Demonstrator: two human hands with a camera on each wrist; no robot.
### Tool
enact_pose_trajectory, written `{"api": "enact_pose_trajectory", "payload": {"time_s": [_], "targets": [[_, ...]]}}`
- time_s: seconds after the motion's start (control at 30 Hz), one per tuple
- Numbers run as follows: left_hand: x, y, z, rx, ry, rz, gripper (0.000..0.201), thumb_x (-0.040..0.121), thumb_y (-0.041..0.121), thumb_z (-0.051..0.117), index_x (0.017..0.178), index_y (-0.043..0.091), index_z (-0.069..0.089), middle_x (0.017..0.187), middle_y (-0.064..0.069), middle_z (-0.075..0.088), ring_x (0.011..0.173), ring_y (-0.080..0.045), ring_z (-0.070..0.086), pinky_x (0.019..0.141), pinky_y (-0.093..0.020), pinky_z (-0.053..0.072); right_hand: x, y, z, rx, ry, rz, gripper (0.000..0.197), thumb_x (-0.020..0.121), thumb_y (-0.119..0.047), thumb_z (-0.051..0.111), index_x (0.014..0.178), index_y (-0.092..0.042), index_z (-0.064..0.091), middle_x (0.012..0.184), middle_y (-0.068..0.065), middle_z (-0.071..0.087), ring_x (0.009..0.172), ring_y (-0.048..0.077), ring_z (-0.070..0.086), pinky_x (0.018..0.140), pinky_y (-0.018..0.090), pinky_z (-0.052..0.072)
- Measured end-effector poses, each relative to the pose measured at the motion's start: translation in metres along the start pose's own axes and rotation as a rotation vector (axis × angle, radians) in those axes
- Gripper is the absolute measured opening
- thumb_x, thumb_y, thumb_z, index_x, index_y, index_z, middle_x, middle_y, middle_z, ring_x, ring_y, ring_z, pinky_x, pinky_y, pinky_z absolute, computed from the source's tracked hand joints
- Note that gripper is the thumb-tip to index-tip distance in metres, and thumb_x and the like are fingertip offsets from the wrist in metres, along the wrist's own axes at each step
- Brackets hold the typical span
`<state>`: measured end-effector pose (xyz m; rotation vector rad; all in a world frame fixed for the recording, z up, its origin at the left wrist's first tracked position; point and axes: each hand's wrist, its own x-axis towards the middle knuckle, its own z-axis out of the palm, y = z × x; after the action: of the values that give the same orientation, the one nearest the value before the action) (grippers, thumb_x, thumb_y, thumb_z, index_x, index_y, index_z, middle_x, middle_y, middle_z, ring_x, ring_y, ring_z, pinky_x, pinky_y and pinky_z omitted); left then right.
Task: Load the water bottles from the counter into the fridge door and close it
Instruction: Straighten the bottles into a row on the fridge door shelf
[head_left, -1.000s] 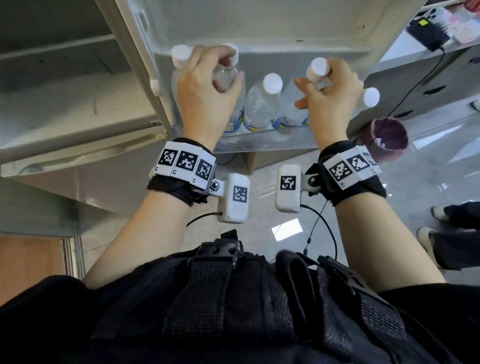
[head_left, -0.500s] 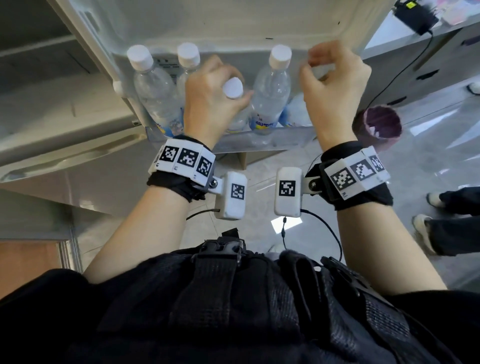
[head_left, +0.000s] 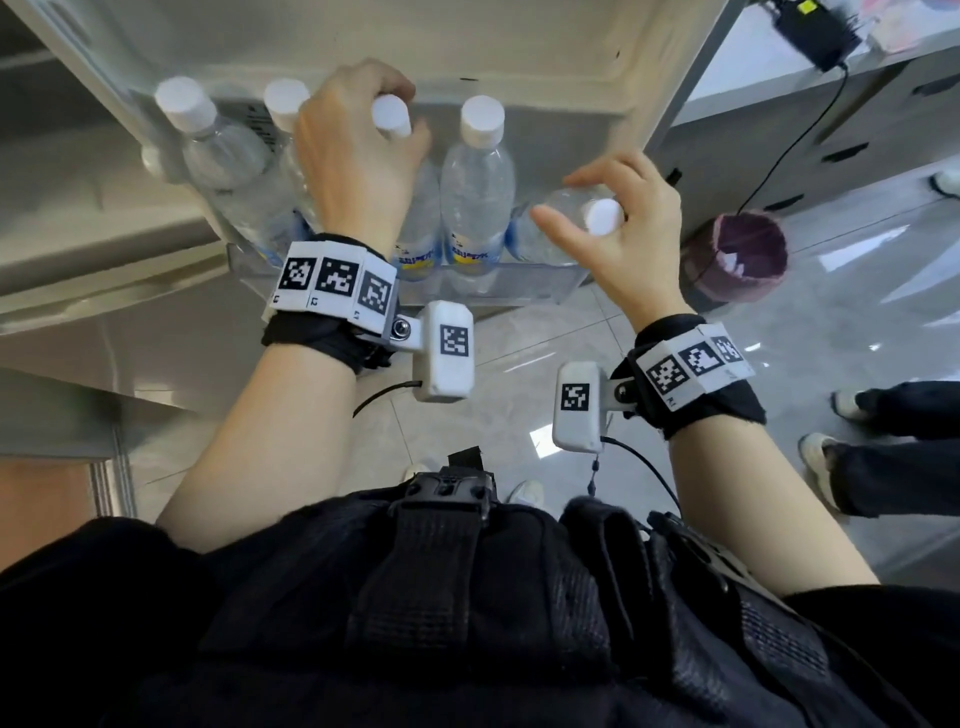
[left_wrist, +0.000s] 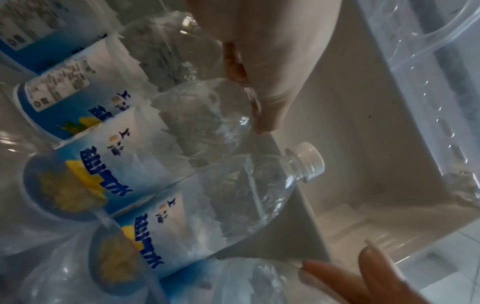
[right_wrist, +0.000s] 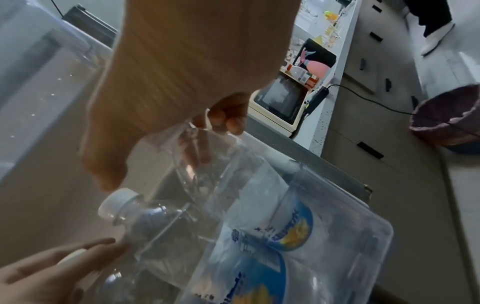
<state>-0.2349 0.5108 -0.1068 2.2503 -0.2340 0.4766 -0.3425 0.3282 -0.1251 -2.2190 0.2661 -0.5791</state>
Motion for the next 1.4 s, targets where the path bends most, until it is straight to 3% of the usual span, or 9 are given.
{"api": "enact_pose_trajectory", "payload": {"time_s": [0.27, 0.43, 0.57, 0.73, 0.83, 0.97, 1.13, 1.3, 1.4], "targets": [[-0.019, 0.008, 0.003, 0.147, 0.356, 0.221, 0.016, 0.068, 0.037, 0.070, 0.078, 0.024, 0.070, 0.083, -0.002, 0.067, 0.085, -0.011, 0.041, 0.063, -0.022, 0.035, 0.003, 0.004, 0.007, 0.011, 0.033, 0.103, 0.048, 0.071, -0.056, 0.068, 0.100, -0.018, 0.070, 0.101, 0.002, 0.073, 0.090, 0.017, 0.068, 0.083, 0.036, 0.055], [-0.021, 0.012, 0.007, 0.092, 0.093, 0.328, 0.032, 0.072, 0.050, 0.068, 0.090, 0.023, 0.071, 0.090, 0.002, 0.069, 0.100, -0.021, 0.049, 0.078, -0.027, 0.036, 0.029, -0.005, 0.011, -0.082, 0.041, 0.072, 0.051, 0.069, -0.063, 0.064, 0.077, -0.012, 0.068, 0.074, 0.007, 0.072, 0.072, 0.027, 0.064, 0.068, 0.043, 0.054], [-0.023, 0.016, 0.008, 0.214, -0.095, 0.239, 0.056, 0.071, 0.063, 0.060, 0.112, 0.026, 0.063, 0.110, 0.008, 0.067, 0.115, -0.024, 0.046, 0.081, -0.031, 0.016, 0.049, -0.002, 0.015, -0.102, -0.021, 0.123, 0.054, 0.066, -0.068, 0.058, 0.062, -0.014, 0.055, 0.066, 0.006, 0.063, 0.064, 0.022, 0.057, 0.061, 0.036, 0.049], [-0.021, 0.027, 0.016, 0.154, -0.110, 0.221, 0.046, 0.074, 0.041, 0.072, 0.111, 0.015, 0.064, 0.109, -0.007, 0.066, 0.115, -0.032, 0.049, 0.094, -0.059, 0.038, 0.057, -0.002, 0.014, -0.084, -0.101, 0.122, 0.047, 0.069, -0.057, 0.071, 0.052, -0.027, 0.039, 0.057, -0.006, 0.047, 0.058, 0.012, 0.042, 0.054, 0.023, 0.032], [-0.020, 0.029, 0.025, 0.216, -0.123, 0.233, 0.045, 0.079, 0.045, 0.066, 0.114, 0.016, 0.061, 0.111, -0.003, 0.065, 0.115, -0.026, 0.048, 0.100, -0.052, 0.026, 0.049, 0.009, 0.015, -0.055, -0.016, 0.121, 0.033, 0.076, -0.050, 0.071, 0.075, -0.018, 0.061, 0.074, -0.008, 0.051, 0.074, 0.012, 0.047, 0.065, 0.024, 0.036], [-0.020, 0.023, 0.037, 0.311, -0.092, 0.295, 0.046, 0.083, 0.053, 0.055, 0.114, 0.018, 0.059, 0.107, 0.003, 0.067, 0.106, -0.019, 0.055, 0.089, -0.036, 0.013, 0.046, 0.010, 0.017, -0.092, 0.019, 0.095, 0.027, 0.089, -0.044, 0.057, 0.077, -0.021, 0.054, 0.072, -0.015, 0.044, 0.096, 0.018, 0.046, 0.069, 0.024, 0.029], [-0.019, 0.022, 0.043, 0.317, -0.016, 0.287, 0.045, 0.084, 0.054, 0.054, 0.109, 0.018, 0.061, 0.099, 0.003, 0.067, 0.095, -0.019, 0.060, 0.087, -0.035, 0.015, 0.048, 0.009, 0.010, -0.023, 0.036, 0.068, 0.035, 0.091, -0.033, 0.056, 0.066, -0.038, 0.033, 0.068, -0.021, 0.037, 0.085, 0.016, 0.038, 0.061, 0.014, 0.027], [-0.020, 0.024, 0.046, 0.290, -0.009, 0.287, 0.044, 0.085, 0.054, 0.054, 0.108, 0.017, 0.061, 0.100, 0.004, 0.067, 0.096, -0.019, 0.060, 0.086, -0.029, 0.012, 0.057, 0.015, 0.001, 0.101, -0.038, 0.058, 0.032, 0.089, -0.035, 0.055, 0.087, -0.004, 0.058, 0.084, -0.001, 0.053, 0.080, 0.014, 0.048, 0.071, 0.026, 0.038], [-0.022, 0.023, 0.048, 0.298, 0.026, 0.306, 0.043, 0.085, 0.053, 0.055, 0.106, 0.017, 0.061, 0.097, 0.003, 0.068, 0.094, -0.020, 0.061, 0.085, -0.027, 0.012, 0.055, 0.016, 0.006, 0.083, -0.127, 0.074, 0.016, 0.091, -0.027, 0.057, 0.085, -0.013, 0.053, 0.076, -0.014, 0.047, 0.072, -0.001, 0.042, 0.066, 0.015, 0.033]]}}
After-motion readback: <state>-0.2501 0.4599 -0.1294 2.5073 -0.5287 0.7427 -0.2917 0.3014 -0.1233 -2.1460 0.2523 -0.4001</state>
